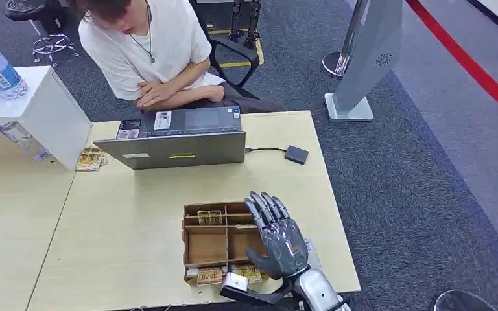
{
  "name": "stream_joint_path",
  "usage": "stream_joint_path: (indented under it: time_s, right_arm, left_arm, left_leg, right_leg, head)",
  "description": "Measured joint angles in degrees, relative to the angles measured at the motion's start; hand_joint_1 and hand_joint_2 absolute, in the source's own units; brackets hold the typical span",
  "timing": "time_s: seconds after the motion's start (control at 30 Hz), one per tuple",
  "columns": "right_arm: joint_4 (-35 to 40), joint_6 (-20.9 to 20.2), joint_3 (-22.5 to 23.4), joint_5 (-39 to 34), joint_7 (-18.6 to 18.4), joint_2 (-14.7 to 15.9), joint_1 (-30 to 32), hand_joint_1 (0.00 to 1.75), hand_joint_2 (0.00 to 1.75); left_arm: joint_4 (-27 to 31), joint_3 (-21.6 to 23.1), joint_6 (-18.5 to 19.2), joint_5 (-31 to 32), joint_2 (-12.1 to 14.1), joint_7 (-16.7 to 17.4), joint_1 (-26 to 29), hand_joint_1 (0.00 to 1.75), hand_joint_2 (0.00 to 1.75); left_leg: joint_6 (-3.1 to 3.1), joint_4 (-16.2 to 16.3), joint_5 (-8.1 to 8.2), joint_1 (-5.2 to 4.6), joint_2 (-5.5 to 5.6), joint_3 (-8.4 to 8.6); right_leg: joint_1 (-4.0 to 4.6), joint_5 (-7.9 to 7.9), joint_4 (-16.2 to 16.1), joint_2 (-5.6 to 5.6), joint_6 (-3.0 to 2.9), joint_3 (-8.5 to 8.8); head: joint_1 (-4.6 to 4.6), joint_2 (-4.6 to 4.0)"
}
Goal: Pass the card to the sensor for recognition and then transmit it.
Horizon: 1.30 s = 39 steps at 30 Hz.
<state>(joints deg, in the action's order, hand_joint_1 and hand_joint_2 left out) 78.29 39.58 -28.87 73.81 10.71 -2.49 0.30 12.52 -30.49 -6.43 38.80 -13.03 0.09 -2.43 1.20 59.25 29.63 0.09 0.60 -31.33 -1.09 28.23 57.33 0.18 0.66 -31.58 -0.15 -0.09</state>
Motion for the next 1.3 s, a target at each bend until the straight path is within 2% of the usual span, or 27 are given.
stream_joint_path:
  time_s: [0.3, 0.33, 0.37, 0.43, 0.5, 0.53, 0.57, 0.6, 0.67, 0.7, 0.8, 0.83, 0.87, 0.93, 0.97, 1.03, 1.1, 1.17, 1.3]
  right_arm:
    - [-0.9, 0.0, 0.0, 1.0, -1.1, 0.0, -0.5, 0.19, 1.75]
    - [-1.0, 0.0, 0.0, 1.0, -1.1, 0.0, -0.6, 0.44, 1.75]
    - [-1.2, 0.0, 0.0, 1.1, -1.1, 0.0, -0.7, 0.54, 1.75]
    - [-1.4, 0.0, 0.0, 1.1, -1.3, 0.0, -0.8, 0.45, 1.75]
    - [-1.6, 0.0, 0.0, 1.1, -1.3, 0.0, -1.0, 0.45, 1.75]
    - [-1.6, 0.0, 0.0, 1.1, -1.3, 0.0, -1.0, 0.68, 1.75]
    - [-1.7, 0.0, 0.0, 1.1, -1.3, 0.0, -1.0, 1.20, 1.75]
    - [-1.7, 0.0, 0.0, 1.2, -1.3, 0.0, -1.0, 1.17, 1.75]
    - [-1.8, 0.0, 0.0, 1.3, -1.3, 0.0, -1.1, 0.91, 1.75]
    - [-1.9, 0.0, 0.0, 1.3, -1.5, 0.0, -1.2, 0.91, 1.75]
    - [-2.2, 0.0, 0.0, 1.4, -1.8, 0.0, -1.3, 1.31, 1.75]
    - [-2.2, 0.0, 0.0, 1.4, -1.9, 0.0, -1.3, 1.29, 1.75]
    - [-2.2, 0.0, 0.0, 1.4, -1.9, 0.0, -1.3, 1.17, 1.75]
    - [-2.4, 0.0, 0.0, 1.5, -2.2, 0.0, -1.4, 1.03, 1.75]
    - [-2.5, 0.0, 0.0, 1.6, -2.3, 0.0, -1.5, 0.87, 1.75]
    - [-2.6, 0.0, 0.0, 1.7, -2.3, 0.0, -1.6, 0.86, 1.75]
    - [-2.6, 0.0, 0.0, 1.8, -2.3, 0.0, -1.6, 0.94, 1.75]
    - [-2.6, 0.0, 0.0, 1.8, -2.3, 0.0, -1.6, 0.91, 1.75]
    - [-2.8, 0.0, 0.0, 1.8, -2.3, 0.0, -1.7, 0.99, 1.75]
  left_arm:
    - [0.0, 0.0, 0.3, 0.4, 0.0, 0.0, 0.0, 0.00, 0.00]
    - [0.0, 0.0, 0.3, 0.4, 0.0, 0.0, 0.0, 0.00, 0.00]
    - [0.0, 0.0, 0.3, 0.4, 0.0, 0.0, 0.0, 0.00, 0.00]
    - [0.0, 0.0, 0.4, 0.4, 0.0, 0.0, 0.0, 0.00, 0.00]
    - [0.0, 0.0, 0.4, 0.4, 0.0, 0.0, 0.0, 0.00, 0.00]
    - [0.0, 0.0, 0.4, 0.4, 0.0, 0.0, 0.0, 0.00, 0.00]
    - [0.0, 0.0, 0.4, 0.4, 0.0, 0.0, 0.0, 0.00, 0.00]
    - [0.0, 0.0, 0.4, 0.4, 0.0, 0.0, 0.0, 0.00, 0.00]
    - [0.0, 0.0, 0.4, 0.5, 0.0, 0.0, 0.0, 0.00, 0.00]
    - [0.0, 0.0, 0.4, 0.5, 0.0, 0.0, 0.0, 0.00, 0.00]
    - [0.0, 0.0, 0.4, 0.5, 0.0, 0.0, 0.0, 0.00, 0.00]
    - [0.0, 0.0, 0.4, 0.5, 0.0, 0.0, 0.0, 0.00, 0.00]
    - [0.0, 0.0, 0.4, 0.5, 0.0, 0.0, 0.0, 0.00, 0.00]
    - [0.0, 0.0, 0.4, 0.5, 0.0, 0.0, 0.0, 0.00, 0.00]
    - [0.0, 0.0, 0.4, 0.6, 0.0, 0.0, 0.0, 0.00, 0.00]
    - [0.0, 0.0, 0.4, 0.6, 0.0, 0.0, 0.0, 0.00, 0.00]
    - [0.0, 0.0, 0.4, 0.6, 0.0, 0.0, 0.0, 0.00, 0.00]
    - [0.0, 0.0, 0.4, 0.6, 0.0, 0.0, 0.0, 0.00, 0.00]
    - [0.0, 0.0, 0.5, 0.6, 0.0, 0.0, 0.0, 0.00, 0.00]
  left_leg:
    - [0.00, 0.0, 0.00, 0.00, 0.00, 0.00]
    - [0.00, 0.0, 0.00, 0.00, 0.00, 0.00]
    - [0.00, 0.0, 0.00, 0.00, 0.00, 0.00]
    - [0.00, 0.0, 0.00, 0.00, 0.00, 0.00]
    - [0.00, 0.0, 0.00, 0.00, 0.00, 0.00]
    - [0.00, 0.0, 0.00, 0.00, 0.00, 0.00]
    - [0.00, 0.0, 0.00, 0.00, 0.00, 0.00]
    - [0.00, 0.0, 0.00, 0.00, 0.00, 0.00]
    - [0.00, 0.0, 0.00, 0.00, 0.00, 0.00]
    - [0.00, 0.0, 0.00, 0.00, 0.00, 0.00]
    - [0.00, 0.0, 0.00, 0.00, 0.00, 0.00]
    - [0.00, 0.0, 0.00, 0.00, 0.00, 0.00]
    - [0.00, 0.0, 0.00, 0.00, 0.00, 0.00]
    - [0.00, 0.0, 0.00, 0.00, 0.00, 0.00]
    - [0.00, 0.0, 0.00, 0.00, 0.00, 0.00]
    - [0.00, 0.0, 0.00, 0.00, 0.00, 0.00]
    - [0.00, 0.0, 0.00, 0.00, 0.00, 0.00]
    - [0.00, 0.0, 0.00, 0.00, 0.00, 0.00]
    - [0.00, 0.0, 0.00, 0.00, 0.00, 0.00]
  right_leg:
    - [0.00, 0.00, 0.0, 0.00, 0.00, 0.00]
    - [0.00, 0.00, 0.0, 0.00, 0.00, 0.00]
    - [0.00, 0.00, 0.0, 0.00, 0.00, 0.00]
    - [0.00, 0.00, 0.0, 0.00, 0.00, 0.00]
    - [0.00, 0.00, 0.0, 0.00, 0.00, 0.00]
    - [0.00, 0.00, 0.0, 0.00, 0.00, 0.00]
    - [0.00, 0.00, 0.0, 0.00, 0.00, 0.00]
    - [0.00, 0.00, 0.0, 0.00, 0.00, 0.00]
    - [0.00, 0.00, 0.0, 0.00, 0.00, 0.00]
    - [0.00, 0.00, 0.0, 0.00, 0.00, 0.00]
    - [0.00, 0.00, 0.0, 0.00, 0.00, 0.00]
    - [0.00, 0.00, 0.0, 0.00, 0.00, 0.00]
    - [0.00, 0.00, 0.0, 0.00, 0.00, 0.00]
    - [0.00, 0.00, 0.0, 0.00, 0.00, 0.00]
    - [0.00, 0.00, 0.0, 0.00, 0.00, 0.00]
    - [0.00, 0.00, 0.0, 0.00, 0.00, 0.00]
    - [0.00, 0.00, 0.0, 0.00, 0.00, 0.00]
    - [0.00, 0.00, 0.0, 0.00, 0.00, 0.00]
    - [0.00, 0.00, 0.0, 0.00, 0.00, 0.00]
  head:
    - [0.00, 0.00]
    - [0.00, 0.00]
    - [0.00, 0.00]
    - [0.00, 0.00]
    - [0.00, 0.00]
    - [0.00, 0.00]
    - [0.00, 0.00]
    - [0.00, 0.00]
    - [0.00, 0.00]
    - [0.00, 0.00]
    - [0.00, 0.00]
    - [0.00, 0.00]
    - [0.00, 0.00]
    - [0.00, 0.00]
    - [0.00, 0.00]
    - [0.00, 0.00]
    - [0.00, 0.00]
    - [0.00, 0.00]
    - [0.00, 0.00]
